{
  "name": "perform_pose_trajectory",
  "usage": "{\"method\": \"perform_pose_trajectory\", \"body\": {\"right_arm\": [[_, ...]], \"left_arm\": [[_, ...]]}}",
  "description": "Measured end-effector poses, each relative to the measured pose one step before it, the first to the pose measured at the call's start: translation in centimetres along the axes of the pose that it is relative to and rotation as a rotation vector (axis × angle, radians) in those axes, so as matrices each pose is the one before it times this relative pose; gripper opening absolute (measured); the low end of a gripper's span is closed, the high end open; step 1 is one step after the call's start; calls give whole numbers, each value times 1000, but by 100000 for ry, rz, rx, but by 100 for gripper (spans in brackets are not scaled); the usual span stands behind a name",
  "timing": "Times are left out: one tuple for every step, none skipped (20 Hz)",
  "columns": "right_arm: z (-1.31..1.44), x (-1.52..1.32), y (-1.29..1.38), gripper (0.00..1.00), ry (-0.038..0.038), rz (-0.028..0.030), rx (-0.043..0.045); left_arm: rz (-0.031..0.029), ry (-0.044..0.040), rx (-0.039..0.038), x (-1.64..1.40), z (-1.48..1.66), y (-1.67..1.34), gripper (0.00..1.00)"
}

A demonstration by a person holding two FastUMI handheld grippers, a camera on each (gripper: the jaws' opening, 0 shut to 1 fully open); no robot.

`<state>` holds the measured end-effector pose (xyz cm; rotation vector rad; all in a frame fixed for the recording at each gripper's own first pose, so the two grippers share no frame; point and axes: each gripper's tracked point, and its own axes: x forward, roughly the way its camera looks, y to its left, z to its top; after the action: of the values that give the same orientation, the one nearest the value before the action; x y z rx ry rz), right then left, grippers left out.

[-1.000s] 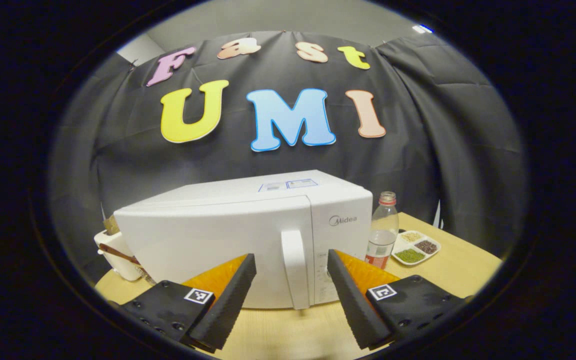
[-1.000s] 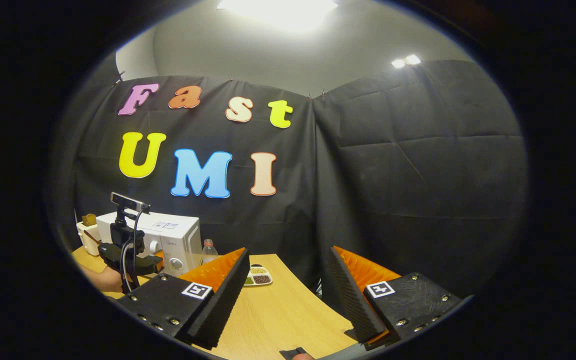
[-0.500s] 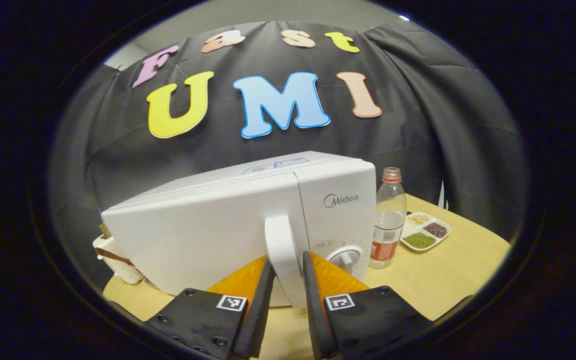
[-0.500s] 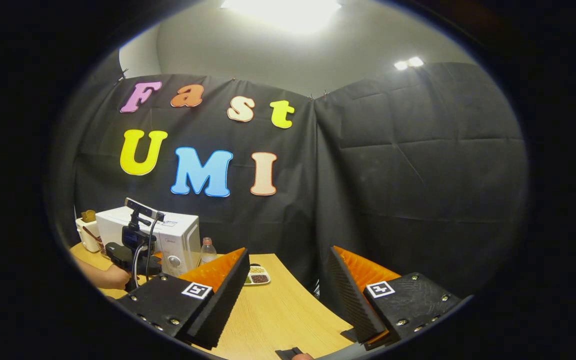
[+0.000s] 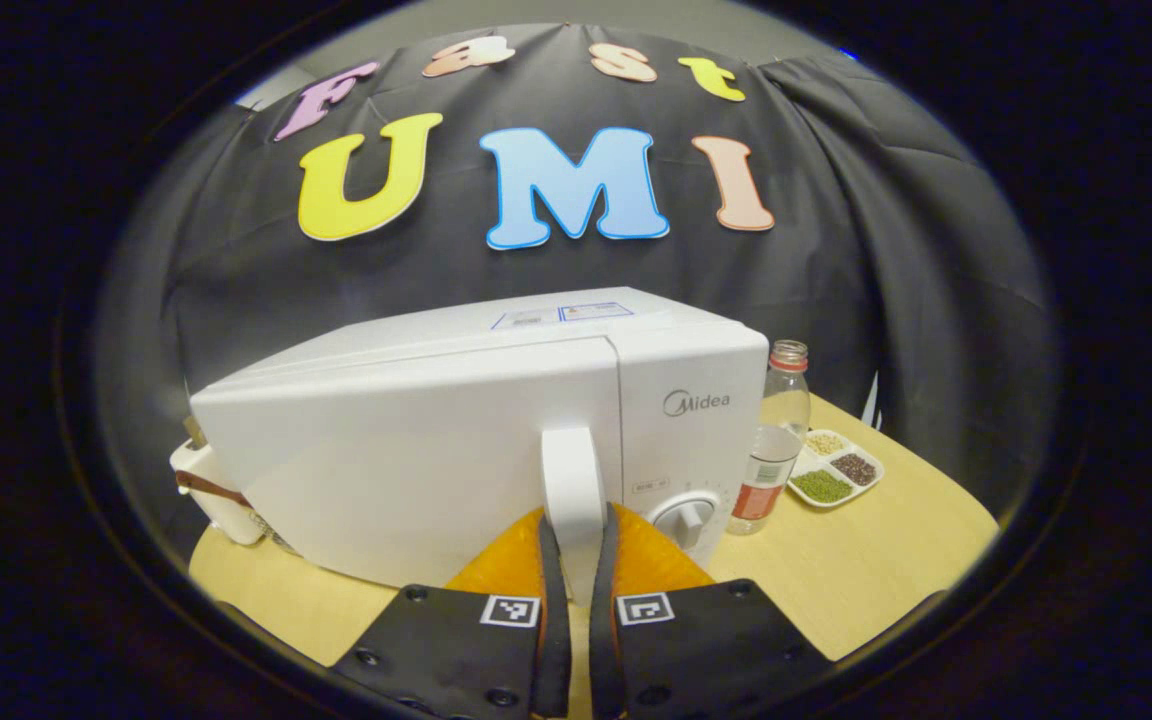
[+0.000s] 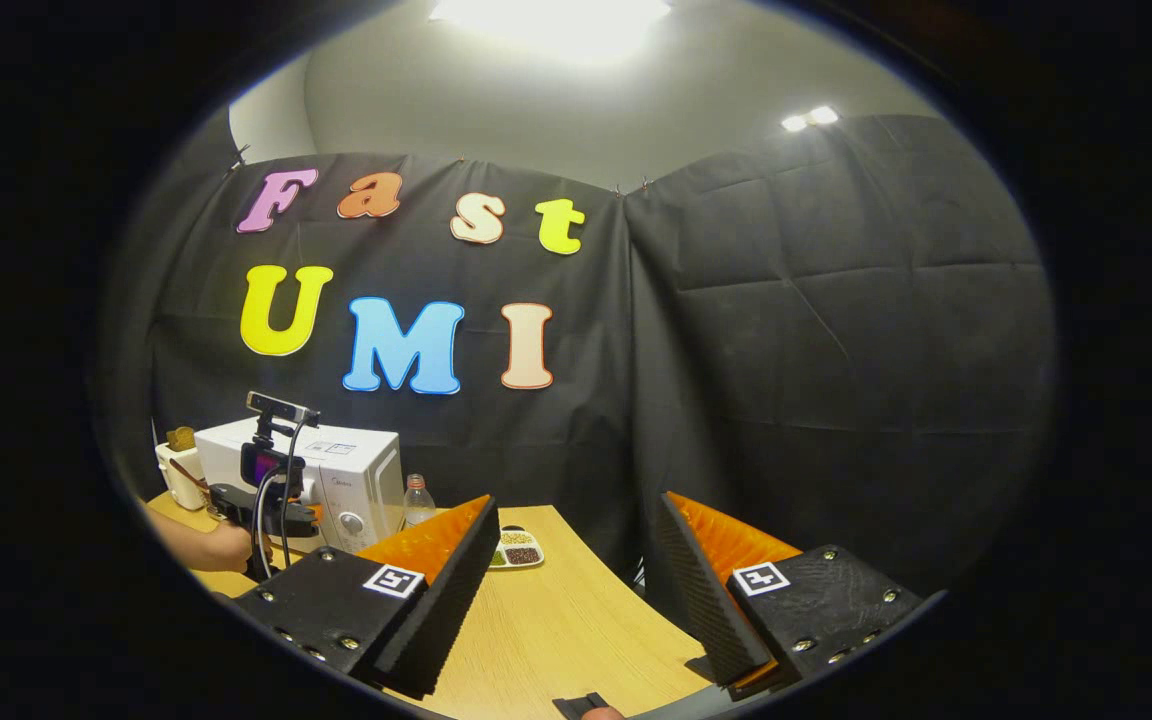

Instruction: Open the microwave oven with the left hand, put the food in, and close the microwave oven.

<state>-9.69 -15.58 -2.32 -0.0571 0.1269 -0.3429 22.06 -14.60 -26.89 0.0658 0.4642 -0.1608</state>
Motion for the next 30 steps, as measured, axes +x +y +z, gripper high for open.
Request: {"method": "perform_pose_trajectory", "body": {"right_arm": [[-47, 94, -31, 96, 64, 65, 426], [-22, 173, -18, 96, -24, 28, 539], [35, 2, -1, 96, -12, 95, 483], [-28, 185, 54, 96, -210, 213, 275], [93, 83, 47, 96, -231, 312, -14], [20, 154, 114, 96, -348, 444, -128], [35, 201, 134, 96, -308, 475, -305], [0, 108, 185, 96, -274, 598, -321], [24, 185, 208, 96, -35, 565, 76], [20, 206, 352, 96, -104, 1009, 728], [-97, 259, 474, 96, 240, 1519, 905], [-215, 319, 642, 96, 268, 2144, 459], [-153, 332, 440, 96, 108, 1540, -376], [-116, 385, 367, 96, -50, 1394, -495], [36, 354, 507, 96, 27, 1578, 247], [-36, 159, 671, 96, 101, 2059, 835], [-18, 158, 568, 96, -97, 1643, 310], [-290, 208, 590, 96, 263, 1821, -381], [-252, 188, 530, 96, 456, 1581, -463], [-167, 135, 556, 96, 362, 1747, -145], [-32, 223, 572, 96, 156, 1649, 252], [-52, 234, 629, 96, 100, 1763, 463], [-104, 322, 648, 96, 225, 1684, 302], [-282, 336, 536, 96, 669, 1529, 201], [-156, 328, 669, 96, 675, 1820, 526], [-90, 320, 712, 96, 494, 1796, 651], [-28, 412, 729, 96, 363, 1765, 450], [-57, 272, 826, 96, 169, 2180, 371], [58, 206, 709, 96, -85, 1880, 218], [-23, 379, 784, 96, -83, 1968, 56]], "left_arm": [[206, -150, -298, -234, 36, -107, 13], [242, 140, 8, -6, -120, -59, 9], [-105, -266, 14, 100, 65, 13, 9], [-422, 360, 56, -113, 159, -46, 7], [-347, -103, -478, 87, -86, 45, 7], [-80, 277, -328, -31, -15, 14, 7], [316, 219, -681, -69, -18, 51, 7], [761, 1164, -1323, -313, -272, 19, 7], [789, 1636, -2251, -1022, -875, 31, 7], [-85, -3509, 314, -684, 398, 204, 7], [-872, -2325, 1126, -746, 46, 102, 7], [-1230, 1426, 780, -691, -381, 166, 6], [-1347, 498, -468, -612, -356, -1, 7], [-1004, 1314, -278, -496, -271, 50, 7], [-404, 64, -331, -592, -135, 93, 7], [-317, 40, -127, -591, -172, 154, 7], [-245, -229, -348, -599, -206, 177, 7], [-287, 105, -32, -749, -245, 101, 8], [-376, 234, 390, -661, -216, 113, 8], [-646, 387, 313, -657, -253, 235, 11], [-470, 359, 227, -745, -204, 264, 12], [-473, 135, 460, -767, -309, 137, 15], [-395, 70, 606, -917, -230, 355, 18], [-375, 262, 584, -831, -295, 320, 18], [-410, 156, 332, -733, -317, 245, 20], [-155, 344, -168, -850, -271, 411, 20], [68, -33, -192, -774, -290, 331, 22], [475, 45, 169, -957, -455, 487, 22], [609, -226, 52, -837, -223, 483, 23], [1005, -155, 22, -943, -337, 577, 24]]}}
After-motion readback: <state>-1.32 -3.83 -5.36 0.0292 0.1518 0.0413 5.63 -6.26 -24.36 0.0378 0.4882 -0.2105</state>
